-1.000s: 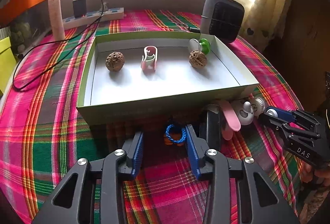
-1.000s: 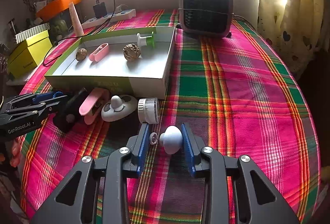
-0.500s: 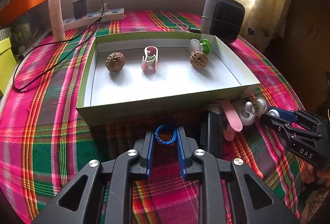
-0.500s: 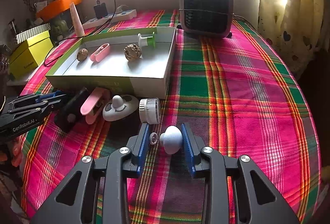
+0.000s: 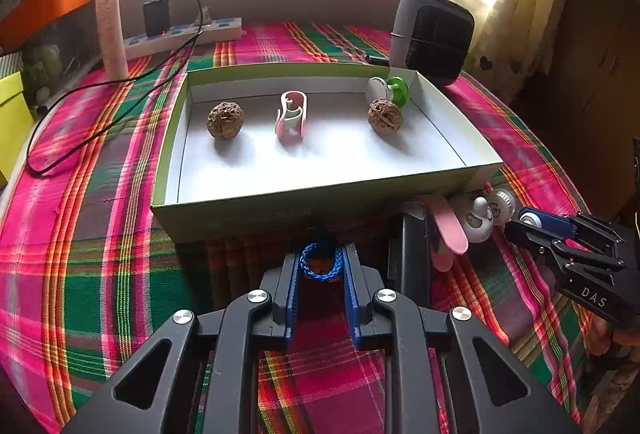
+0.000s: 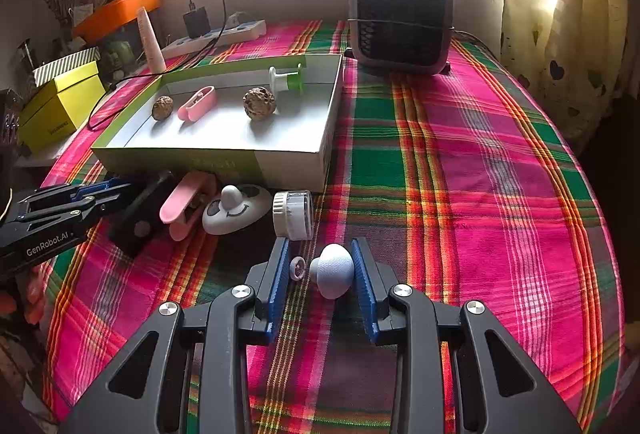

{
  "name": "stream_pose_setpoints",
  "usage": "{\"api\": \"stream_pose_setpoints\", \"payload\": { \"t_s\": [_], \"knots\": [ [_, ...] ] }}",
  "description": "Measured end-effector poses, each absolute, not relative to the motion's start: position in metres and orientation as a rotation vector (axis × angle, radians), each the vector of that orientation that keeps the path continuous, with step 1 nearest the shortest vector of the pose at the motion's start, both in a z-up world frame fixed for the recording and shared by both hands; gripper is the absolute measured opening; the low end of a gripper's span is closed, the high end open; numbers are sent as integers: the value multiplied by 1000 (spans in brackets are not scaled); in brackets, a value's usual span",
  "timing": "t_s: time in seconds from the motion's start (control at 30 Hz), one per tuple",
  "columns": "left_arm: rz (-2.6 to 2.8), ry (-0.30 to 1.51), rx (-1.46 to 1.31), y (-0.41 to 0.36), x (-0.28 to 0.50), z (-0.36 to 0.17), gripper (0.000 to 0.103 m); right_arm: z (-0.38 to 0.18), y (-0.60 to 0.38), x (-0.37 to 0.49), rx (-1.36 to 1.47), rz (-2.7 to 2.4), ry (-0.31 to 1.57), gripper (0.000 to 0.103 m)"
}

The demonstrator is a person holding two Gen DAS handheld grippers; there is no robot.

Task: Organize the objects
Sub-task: 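Grasp the blue braided cord with the left gripper, then place the blue cord in the tray with the left gripper while the right places the knob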

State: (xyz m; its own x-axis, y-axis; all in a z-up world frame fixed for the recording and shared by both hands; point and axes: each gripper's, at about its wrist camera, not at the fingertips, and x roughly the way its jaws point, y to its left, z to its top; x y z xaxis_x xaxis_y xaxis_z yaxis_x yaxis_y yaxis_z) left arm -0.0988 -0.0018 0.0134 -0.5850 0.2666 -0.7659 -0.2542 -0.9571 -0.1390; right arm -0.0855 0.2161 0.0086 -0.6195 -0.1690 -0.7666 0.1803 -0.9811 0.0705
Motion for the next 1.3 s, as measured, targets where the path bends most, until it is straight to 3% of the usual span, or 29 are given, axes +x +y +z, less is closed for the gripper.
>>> {"api": "stream_pose_setpoints", "payload": {
  "t_s": [1.3],
  "knots": [
    [2609,-33,-1117,-6,-84,48,18,50,195,-80,1098,-2656,17,32]
  ]
}}
